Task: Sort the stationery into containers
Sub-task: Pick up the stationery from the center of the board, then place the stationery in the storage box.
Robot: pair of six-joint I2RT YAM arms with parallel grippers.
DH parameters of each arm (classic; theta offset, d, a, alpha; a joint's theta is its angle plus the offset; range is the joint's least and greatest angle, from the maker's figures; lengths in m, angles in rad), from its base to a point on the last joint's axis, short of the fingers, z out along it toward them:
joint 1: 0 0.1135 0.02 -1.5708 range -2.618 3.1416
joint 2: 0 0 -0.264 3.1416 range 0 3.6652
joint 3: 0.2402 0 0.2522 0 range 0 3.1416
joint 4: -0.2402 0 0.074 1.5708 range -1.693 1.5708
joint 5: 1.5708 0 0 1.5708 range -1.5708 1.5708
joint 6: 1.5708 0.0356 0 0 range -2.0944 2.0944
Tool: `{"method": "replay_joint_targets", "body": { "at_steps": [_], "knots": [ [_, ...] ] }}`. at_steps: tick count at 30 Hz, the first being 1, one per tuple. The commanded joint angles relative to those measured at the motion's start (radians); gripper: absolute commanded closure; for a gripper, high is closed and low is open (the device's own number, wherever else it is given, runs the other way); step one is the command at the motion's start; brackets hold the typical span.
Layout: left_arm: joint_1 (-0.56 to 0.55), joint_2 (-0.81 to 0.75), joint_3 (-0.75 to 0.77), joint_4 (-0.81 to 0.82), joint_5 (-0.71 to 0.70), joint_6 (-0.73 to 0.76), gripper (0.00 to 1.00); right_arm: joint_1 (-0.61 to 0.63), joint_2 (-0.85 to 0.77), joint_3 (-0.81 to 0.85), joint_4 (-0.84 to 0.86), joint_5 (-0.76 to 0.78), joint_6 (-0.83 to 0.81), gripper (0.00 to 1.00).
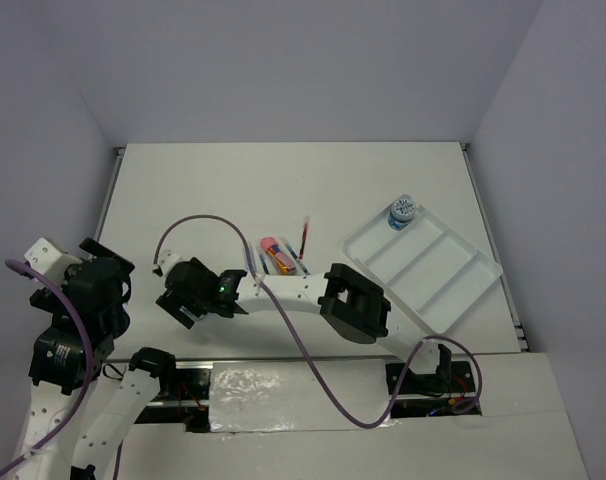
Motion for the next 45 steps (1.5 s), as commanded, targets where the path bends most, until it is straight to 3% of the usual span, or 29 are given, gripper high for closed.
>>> {"method": "replay_joint_targets", "body": {
  "at_steps": [1, 2, 3, 6, 9, 12, 14, 17, 18, 20, 21, 24, 26, 30, 38, 45],
  "knots": [
    [0.004, -0.008, -0.004, 0.047, 0.001, 0.024, 0.01, 0.001, 0.024, 0.060, -0.031, 0.007, -0.006, 0.09],
    [0.004, -0.008, -0.004, 0.048, 0.001, 0.025, 0.01, 0.001, 0.022, 0.060, -0.032, 0.003, -0.004, 0.15],
    [0.004, -0.009, -0.004, 0.050, 0.001, 0.025, 0.01, 0.001, 0.019, 0.057, -0.029, -0.006, 0.003, 0.32],
    [0.004, -0.011, -0.004, 0.051, 0.003, 0.028, 0.01, 0.001, -0.056, -0.013, 0.062, -0.052, 0.014, 0.59],
    [0.004, -0.020, -0.007, 0.059, 0.004, 0.036, 0.01, -0.003, -0.276, -0.240, 0.298, -0.153, 0.038, 0.65],
    [0.004, -0.032, -0.011, 0.067, 0.004, 0.047, 0.01, -0.035, -0.520, -0.438, 0.452, -0.267, 0.062, 0.65],
    [0.004, -0.034, -0.015, 0.073, 0.009, 0.058, 0.01, -0.070, -0.688, -0.544, 0.460, -0.270, 0.074, 0.64],
    [0.002, -0.031, -0.021, 0.097, 0.027, 0.085, 0.01, -0.223, -0.859, -0.656, 0.359, -0.082, 0.123, 0.64],
    [0.002, -0.028, -0.025, 0.110, 0.056, 0.099, 0.01, -0.348, -0.879, -0.681, 0.242, -0.013, 0.155, 0.64],
    [0.002, -0.015, -0.036, 0.150, 0.101, 0.139, 0.01, -0.487, -0.893, -0.692, 0.048, 0.193, 0.248, 0.64],
    [0.002, -0.006, -0.036, 0.156, 0.110, 0.145, 0.01, -0.609, -0.896, -0.707, 0.029, 0.223, 0.258, 0.64],
    [0.002, 0.037, -0.039, 0.170, 0.150, 0.177, 0.01, -0.778, -0.886, -0.748, 0.039, 0.218, 0.240, 0.64],
    [0.002, 0.051, -0.042, 0.192, 0.181, 0.194, 0.01, -0.828, -0.874, -0.759, 0.076, 0.199, 0.189, 0.63],
    [0.002, 0.074, -0.047, 0.217, 0.236, 0.228, 0.01, -0.900, -0.791, -0.745, 0.132, 0.169, 0.134, 0.63],
    [0.002, 0.101, -0.053, 0.239, 0.271, 0.249, 0.01, -0.951, -0.700, -0.785, 0.113, 0.153, 0.180, 0.62],
    [0.002, 0.123, -0.054, 0.243, 0.291, 0.259, 0.01, -0.969, -0.735, -0.866, 0.135, 0.158, 0.224, 0.59]
  ]
}}
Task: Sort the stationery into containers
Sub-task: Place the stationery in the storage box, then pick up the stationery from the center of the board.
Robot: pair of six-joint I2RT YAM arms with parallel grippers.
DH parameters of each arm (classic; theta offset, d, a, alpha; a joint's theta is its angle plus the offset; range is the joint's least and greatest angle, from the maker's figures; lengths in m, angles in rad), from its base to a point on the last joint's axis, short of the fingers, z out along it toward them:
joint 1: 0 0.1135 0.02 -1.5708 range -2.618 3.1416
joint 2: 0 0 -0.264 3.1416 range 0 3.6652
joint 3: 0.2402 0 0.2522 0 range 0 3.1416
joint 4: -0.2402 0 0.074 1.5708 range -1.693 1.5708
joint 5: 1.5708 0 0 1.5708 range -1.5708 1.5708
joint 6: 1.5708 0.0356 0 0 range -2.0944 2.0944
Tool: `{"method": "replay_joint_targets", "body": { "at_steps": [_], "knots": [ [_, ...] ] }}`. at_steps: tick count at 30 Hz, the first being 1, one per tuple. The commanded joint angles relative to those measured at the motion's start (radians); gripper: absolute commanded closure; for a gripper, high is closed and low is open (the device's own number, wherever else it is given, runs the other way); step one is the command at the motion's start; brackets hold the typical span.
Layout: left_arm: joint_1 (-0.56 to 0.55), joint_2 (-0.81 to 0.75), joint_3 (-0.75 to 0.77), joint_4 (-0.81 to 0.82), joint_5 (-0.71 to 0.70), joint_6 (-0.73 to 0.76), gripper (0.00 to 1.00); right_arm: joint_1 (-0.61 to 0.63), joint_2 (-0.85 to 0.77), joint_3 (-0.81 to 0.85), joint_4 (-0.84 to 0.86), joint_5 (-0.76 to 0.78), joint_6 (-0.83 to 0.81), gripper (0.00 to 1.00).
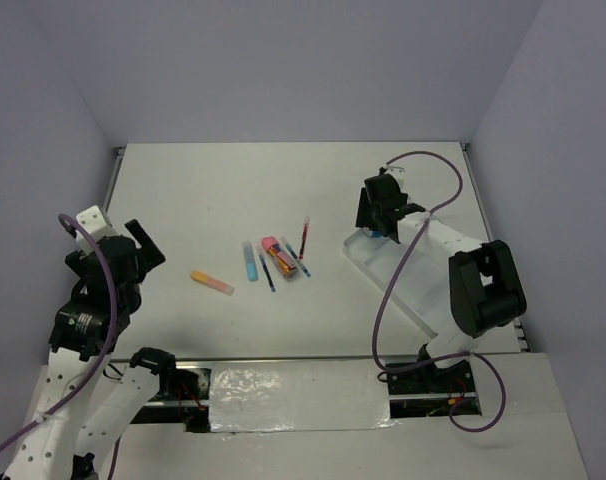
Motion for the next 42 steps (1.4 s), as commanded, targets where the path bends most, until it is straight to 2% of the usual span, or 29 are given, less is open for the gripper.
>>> {"method": "replay_joint_targets", "body": {
  "at_steps": [1, 6, 8, 9, 12, 24, 25, 26, 28, 29, 30, 34, 38, 40, 42],
  "knots": [
    [0.002, 0.008, -0.001, 0.059, 0.015, 0.022, 0.01, -0.013, -0.042, -0.037, 0.061, 0.012, 0.031, 0.59],
    [0.002, 0.009, -0.001, 0.059, 0.020, 0.024, 0.01, -0.021, -0.033, -0.057, 0.064, 0.009, 0.037, 0.54],
    [0.002, 0.009, -0.001, 0.060, 0.022, 0.027, 0.01, -0.021, -0.034, -0.066, 0.066, 0.010, 0.040, 0.43],
    [0.002, 0.009, -0.001, 0.062, 0.023, 0.027, 0.01, -0.021, -0.039, -0.068, 0.064, 0.009, 0.040, 0.32],
    [0.002, 0.009, -0.001, 0.064, 0.026, 0.027, 0.01, -0.021, -0.048, -0.063, 0.052, 0.002, 0.037, 0.26],
    [0.002, 0.005, -0.001, 0.064, 0.029, 0.032, 0.01, -0.021, -0.094, -0.095, 0.041, 0.007, 0.049, 0.28],
    [0.002, 0.006, -0.003, 0.064, 0.029, 0.032, 0.01, -0.023, -0.099, -0.097, 0.037, 0.007, 0.051, 0.26],
    [0.002, 0.008, -0.003, 0.064, 0.031, 0.033, 0.01, -0.023, -0.106, -0.099, 0.037, 0.007, 0.052, 0.19],
    [0.002, 0.005, -0.001, 0.064, 0.031, 0.032, 0.01, -0.021, -0.112, -0.102, 0.029, 0.010, 0.054, 0.13],
    [0.002, 0.005, -0.003, 0.064, 0.031, 0.032, 0.01, -0.021, -0.119, -0.103, 0.029, 0.012, 0.055, 0.03],
    [0.002, 0.005, -0.001, 0.065, 0.031, 0.032, 0.01, -0.021, -0.123, -0.108, 0.027, 0.012, 0.058, 0.00],
    [0.002, 0.003, -0.003, 0.064, 0.032, 0.033, 0.01, -0.020, -0.135, -0.089, 0.014, -0.013, 0.049, 0.00],
    [0.002, 0.005, -0.003, 0.065, 0.034, 0.033, 0.01, 0.057, -0.175, -0.051, 0.017, -0.048, 0.025, 0.00],
    [0.002, 0.006, -0.003, 0.065, 0.034, 0.033, 0.01, 0.167, -0.177, -0.013, 0.030, -0.056, -0.009, 0.00],
    [0.002, 0.009, -0.001, 0.064, 0.032, 0.032, 0.01, 0.273, -0.130, 0.036, 0.064, -0.152, -0.058, 0.01]
  ]
}}
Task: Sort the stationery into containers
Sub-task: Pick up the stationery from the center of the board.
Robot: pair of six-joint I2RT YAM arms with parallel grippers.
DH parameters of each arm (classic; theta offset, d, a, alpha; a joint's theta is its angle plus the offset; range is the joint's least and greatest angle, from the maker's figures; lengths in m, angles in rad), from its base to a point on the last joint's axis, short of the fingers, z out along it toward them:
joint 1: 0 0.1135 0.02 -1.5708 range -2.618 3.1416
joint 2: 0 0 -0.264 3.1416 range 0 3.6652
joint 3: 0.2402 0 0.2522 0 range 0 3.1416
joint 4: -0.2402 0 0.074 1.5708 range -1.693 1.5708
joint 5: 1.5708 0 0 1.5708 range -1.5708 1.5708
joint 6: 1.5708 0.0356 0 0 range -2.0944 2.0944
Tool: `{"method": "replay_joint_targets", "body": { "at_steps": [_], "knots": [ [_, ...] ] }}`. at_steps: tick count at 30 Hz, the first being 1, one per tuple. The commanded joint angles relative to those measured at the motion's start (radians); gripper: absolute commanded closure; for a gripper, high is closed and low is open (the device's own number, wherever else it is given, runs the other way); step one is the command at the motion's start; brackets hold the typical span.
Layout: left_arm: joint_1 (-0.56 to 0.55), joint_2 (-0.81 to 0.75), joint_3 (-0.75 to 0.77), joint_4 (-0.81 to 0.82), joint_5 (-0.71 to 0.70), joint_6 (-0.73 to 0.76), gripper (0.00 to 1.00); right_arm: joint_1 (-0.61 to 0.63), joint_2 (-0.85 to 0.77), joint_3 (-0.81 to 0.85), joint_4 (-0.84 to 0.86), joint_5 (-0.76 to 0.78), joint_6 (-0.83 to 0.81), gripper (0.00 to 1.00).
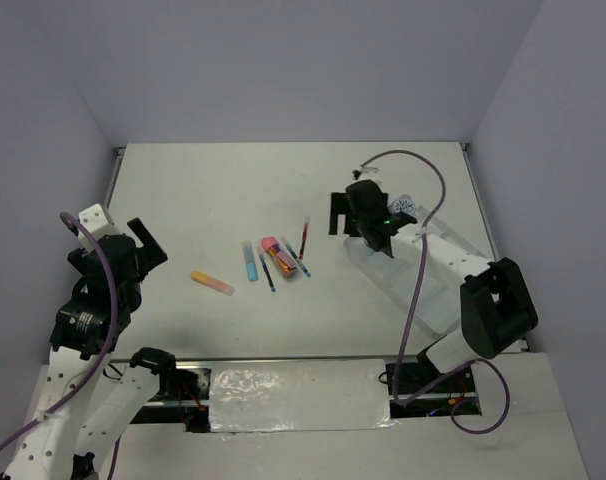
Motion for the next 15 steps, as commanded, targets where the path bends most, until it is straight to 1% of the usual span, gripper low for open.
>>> {"method": "replay_joint_targets", "body": {
  "at_steps": [1, 2, 3, 4, 5, 6, 7, 8, 11, 15],
  "knots": [
    [0.002, 0.005, 0.001, 0.041, -0.002, 0.024, 0.01, 0.160, 0.028, 0.119, 0.058, -0.134, -0.104, 0.01],
    [0.002, 0.003, 0.001, 0.041, -0.001, 0.026, 0.01, 0.190, 0.068, 0.158, 0.031, -0.154, -0.116, 0.02],
    [0.002, 0.005, 0.001, 0.040, -0.001, 0.026, 0.01, 0.219, 0.112, 0.242, -0.025, -0.155, -0.127, 0.02],
    [0.002, 0.006, 0.001, 0.040, 0.001, 0.026, 0.01, 0.266, 0.205, 0.286, -0.052, -0.145, -0.148, 0.03],
    [0.002, 0.008, 0.001, 0.040, 0.002, 0.029, 0.01, 0.288, 0.250, 0.370, -0.081, -0.136, -0.156, 0.04],
    [0.002, 0.009, 0.000, 0.041, 0.006, 0.030, 0.01, 0.305, 0.293, 0.408, -0.136, -0.117, -0.158, 0.05],
    [0.002, 0.011, 0.000, 0.041, 0.006, 0.030, 0.01, 0.316, 0.371, 0.445, -0.156, -0.105, -0.153, 0.07],
    [0.002, 0.011, 0.001, 0.041, 0.007, 0.032, 0.01, 0.334, 0.404, 0.504, -0.179, -0.094, -0.150, 0.08],
    [0.001, 0.011, 0.001, 0.041, 0.006, 0.033, 0.01, 0.355, 0.496, 0.580, -0.250, -0.065, -0.130, 0.11],
    [0.002, 0.010, 0.001, 0.043, 0.009, 0.035, 0.01, 0.380, 0.544, 0.600, -0.259, -0.073, -0.129, 0.20]
  ]
}}
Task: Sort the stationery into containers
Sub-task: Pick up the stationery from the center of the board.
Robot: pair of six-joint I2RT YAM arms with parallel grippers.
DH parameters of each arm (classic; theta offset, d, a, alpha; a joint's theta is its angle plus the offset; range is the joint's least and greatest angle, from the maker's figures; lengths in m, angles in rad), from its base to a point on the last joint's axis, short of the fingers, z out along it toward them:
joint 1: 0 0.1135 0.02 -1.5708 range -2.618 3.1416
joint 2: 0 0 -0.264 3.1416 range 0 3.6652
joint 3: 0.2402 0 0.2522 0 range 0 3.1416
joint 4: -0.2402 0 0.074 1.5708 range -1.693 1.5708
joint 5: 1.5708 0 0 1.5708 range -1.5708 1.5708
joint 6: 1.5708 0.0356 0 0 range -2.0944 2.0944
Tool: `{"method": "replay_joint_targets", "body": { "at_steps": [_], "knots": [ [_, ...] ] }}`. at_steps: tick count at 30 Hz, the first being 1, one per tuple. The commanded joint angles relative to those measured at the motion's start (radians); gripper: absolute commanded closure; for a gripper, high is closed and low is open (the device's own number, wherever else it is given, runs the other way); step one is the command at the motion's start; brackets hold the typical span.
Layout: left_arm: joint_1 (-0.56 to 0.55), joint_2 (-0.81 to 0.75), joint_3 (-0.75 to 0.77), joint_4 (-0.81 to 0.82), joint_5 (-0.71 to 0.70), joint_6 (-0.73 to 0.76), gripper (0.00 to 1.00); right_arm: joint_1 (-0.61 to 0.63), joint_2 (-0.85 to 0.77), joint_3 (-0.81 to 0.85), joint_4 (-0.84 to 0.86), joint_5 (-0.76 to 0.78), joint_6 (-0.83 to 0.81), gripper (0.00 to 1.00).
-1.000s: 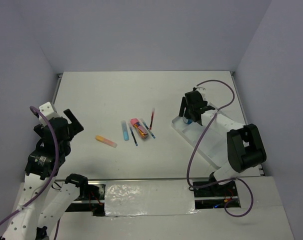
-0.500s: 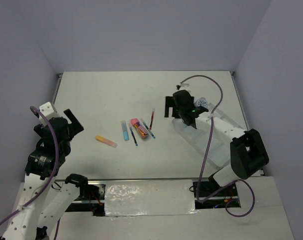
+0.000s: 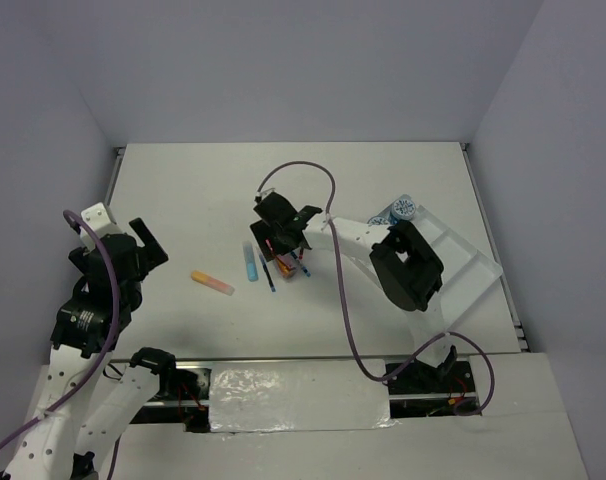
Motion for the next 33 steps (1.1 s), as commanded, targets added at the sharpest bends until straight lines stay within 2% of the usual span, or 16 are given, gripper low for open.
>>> {"method": "replay_joint_targets", "body": {
  "at_steps": [1, 5, 12, 14, 18, 20, 23, 25, 26, 28, 33],
  "knots": [
    [0.001, -0.001, 0.000, 0.043, 0.005, 0.014, 0.01, 0.018, 0.012, 0.061, -0.074, 0.028, -0.002, 0.22],
    [0.001, -0.003, 0.000, 0.045, 0.007, 0.017, 0.01, 0.028, 0.029, 0.032, -0.051, -0.003, -0.005, 0.27],
    [0.001, 0.003, 0.000, 0.046, 0.013, 0.021, 0.01, 0.050, 0.053, 0.032, -0.058, 0.002, -0.004, 0.44],
    [0.001, 0.003, -0.002, 0.046, 0.014, 0.021, 0.01, 0.051, 0.053, 0.034, -0.063, 0.002, 0.000, 0.45],
    [0.001, 0.005, -0.002, 0.049, 0.016, 0.024, 0.01, 0.051, 0.064, 0.037, -0.077, 0.016, 0.010, 0.37],
    [0.001, 0.006, -0.002, 0.049, 0.017, 0.024, 0.01, 0.053, 0.068, 0.044, -0.083, 0.020, 0.007, 0.37],
    [0.001, 0.006, -0.002, 0.051, 0.019, 0.026, 0.01, 0.053, 0.067, 0.043, -0.080, 0.027, 0.007, 0.43],
    [0.001, 0.005, -0.002, 0.051, 0.019, 0.026, 0.01, 0.054, 0.056, 0.037, -0.063, 0.001, 0.003, 0.52],
    [0.001, 0.005, -0.002, 0.051, 0.019, 0.028, 0.01, 0.053, 0.050, 0.032, -0.052, -0.007, 0.007, 0.64],
    [0.001, 0.005, -0.002, 0.051, 0.018, 0.026, 0.01, 0.053, 0.000, -0.008, 0.010, -0.035, 0.012, 0.74],
    [0.001, 0.003, -0.002, 0.052, 0.019, 0.028, 0.01, 0.041, -0.241, -0.146, 0.148, -0.093, 0.052, 0.77]
  ]
}}
